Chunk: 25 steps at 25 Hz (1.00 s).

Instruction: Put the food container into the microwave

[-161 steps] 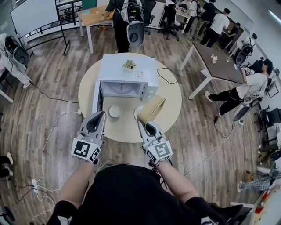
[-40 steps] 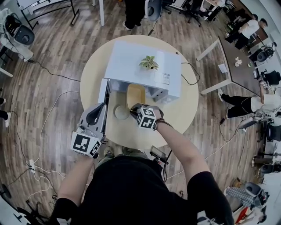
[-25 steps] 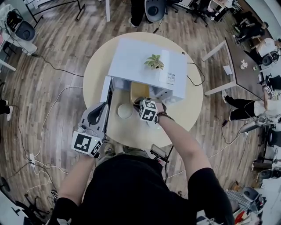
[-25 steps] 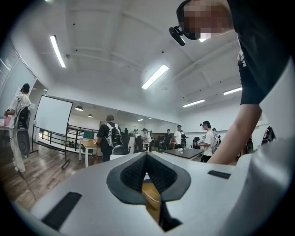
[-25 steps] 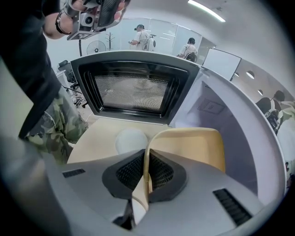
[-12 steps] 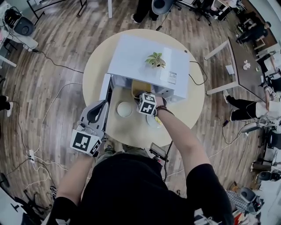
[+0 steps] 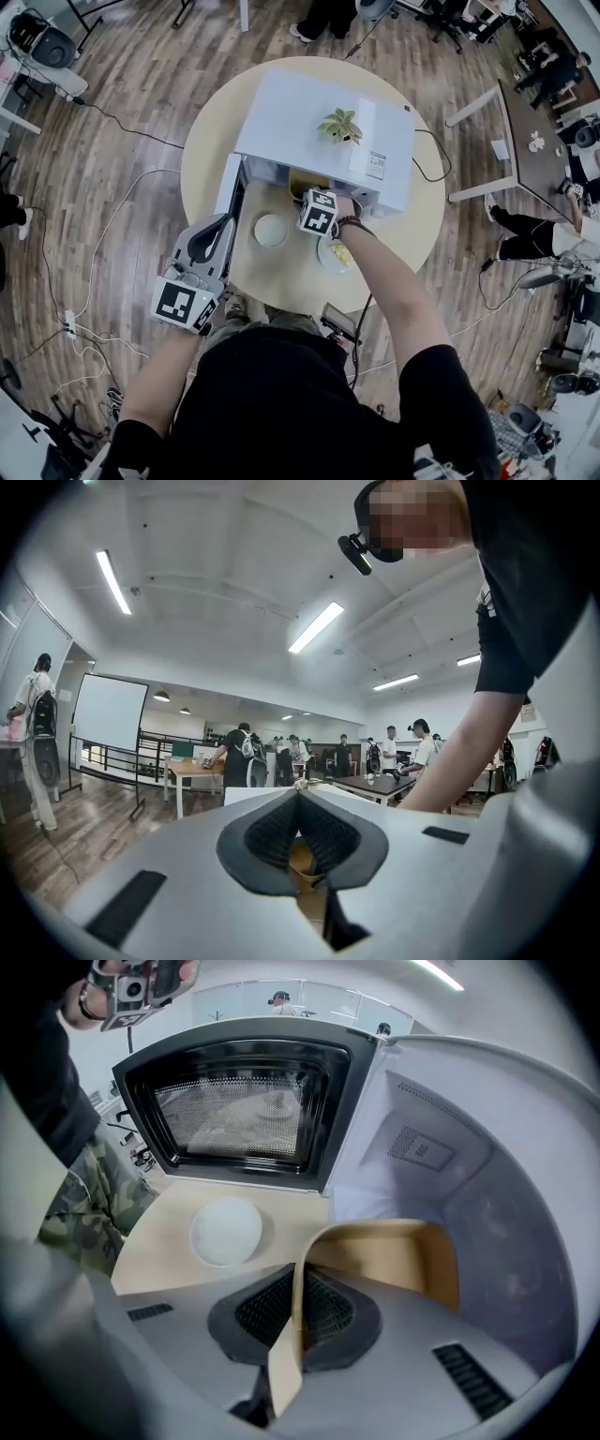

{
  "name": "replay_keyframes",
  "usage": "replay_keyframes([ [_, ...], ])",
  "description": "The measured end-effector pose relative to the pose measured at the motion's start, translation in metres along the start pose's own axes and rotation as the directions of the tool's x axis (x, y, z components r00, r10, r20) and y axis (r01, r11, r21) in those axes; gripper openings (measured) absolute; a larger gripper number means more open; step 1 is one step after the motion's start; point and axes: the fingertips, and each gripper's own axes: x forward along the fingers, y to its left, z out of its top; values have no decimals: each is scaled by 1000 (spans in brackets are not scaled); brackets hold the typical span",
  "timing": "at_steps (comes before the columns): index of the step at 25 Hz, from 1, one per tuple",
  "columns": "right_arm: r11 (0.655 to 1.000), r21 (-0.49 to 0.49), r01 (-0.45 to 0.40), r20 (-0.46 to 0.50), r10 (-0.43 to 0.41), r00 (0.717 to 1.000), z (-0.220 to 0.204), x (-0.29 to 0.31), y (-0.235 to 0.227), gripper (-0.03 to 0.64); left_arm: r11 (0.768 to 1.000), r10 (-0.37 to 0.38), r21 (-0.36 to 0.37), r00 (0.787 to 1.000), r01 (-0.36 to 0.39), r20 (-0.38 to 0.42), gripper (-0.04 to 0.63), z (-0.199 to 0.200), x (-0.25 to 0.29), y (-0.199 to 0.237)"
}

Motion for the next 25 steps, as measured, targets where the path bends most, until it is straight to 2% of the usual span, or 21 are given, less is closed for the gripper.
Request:
replay_keyframes([
  [12,1000,-17,9,-36,-9,999,-3,12,-20,25,1000,-15,10,1000,15,-20,18,-3,6,-6],
  [25,985,12,170,-66,-169,983,-7,21,-50,26,1000,-16,3,999,16,-42,18,-9,7,-6],
])
